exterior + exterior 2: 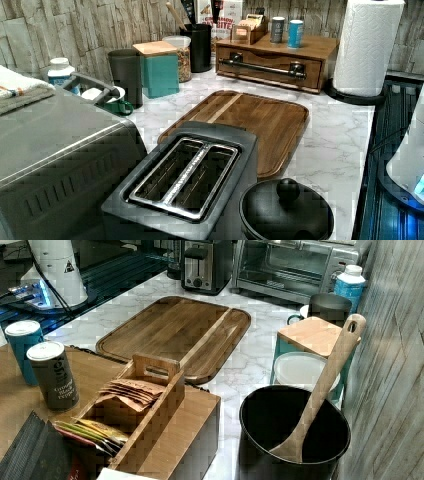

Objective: Open the drawer.

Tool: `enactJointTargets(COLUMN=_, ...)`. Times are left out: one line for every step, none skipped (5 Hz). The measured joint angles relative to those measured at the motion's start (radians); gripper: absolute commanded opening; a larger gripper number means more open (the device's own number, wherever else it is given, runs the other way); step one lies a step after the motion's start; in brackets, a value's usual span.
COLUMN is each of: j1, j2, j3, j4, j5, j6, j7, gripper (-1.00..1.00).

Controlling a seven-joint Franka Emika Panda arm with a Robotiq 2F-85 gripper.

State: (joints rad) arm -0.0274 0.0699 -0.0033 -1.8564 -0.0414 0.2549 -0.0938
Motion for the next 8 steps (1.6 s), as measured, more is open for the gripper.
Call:
enactJointTargets(j1=0.000, j2=0.009, j3=0.000, j4=-0.001, j5=-0.018, j6=0.012, j7=0.000, gripper=1.00)
enactJointTargets(j1=-0.002, j2=0.016, j3=0.000, j4=-0.007, j5=-0.014, j6=0.014, j7=0.000, gripper=1.00)
enactJointTargets(j1=-0.006, j2=0.007, j3=0.001, j4=-0.020, j5=-0.014, j6=0.014, j7=-0.088, gripper=1.00)
enactJointTargets(j1=-0.026, j2=-0.021, j3=0.006, j4=-0.087, j5=-0.014, j6=0.123, j7=-0.379, gripper=1.00)
enactJointTargets(j1=-0.041, j2=-0.029, j3=-0.009, j4=-0.149, j5=-0.014, j6=0.242, j7=-0.626, gripper=1.00)
enactJointTargets(j1=-0.074, j2=-0.015, j3=-0.024, j4=-0.183, j5=-0.014, j6=0.252, j7=-0.759, gripper=1.00)
enactJointTargets(j1=-0.106, j2=0.008, j3=-0.051, j4=-0.218, j5=-0.014, j6=0.319, j7=-0.849, gripper=1.00)
enactJointTargets(j1=-0.138, j2=0.027, j3=-0.070, j4=-0.243, j5=-0.014, j6=0.352, j7=-0.916, gripper=1.00)
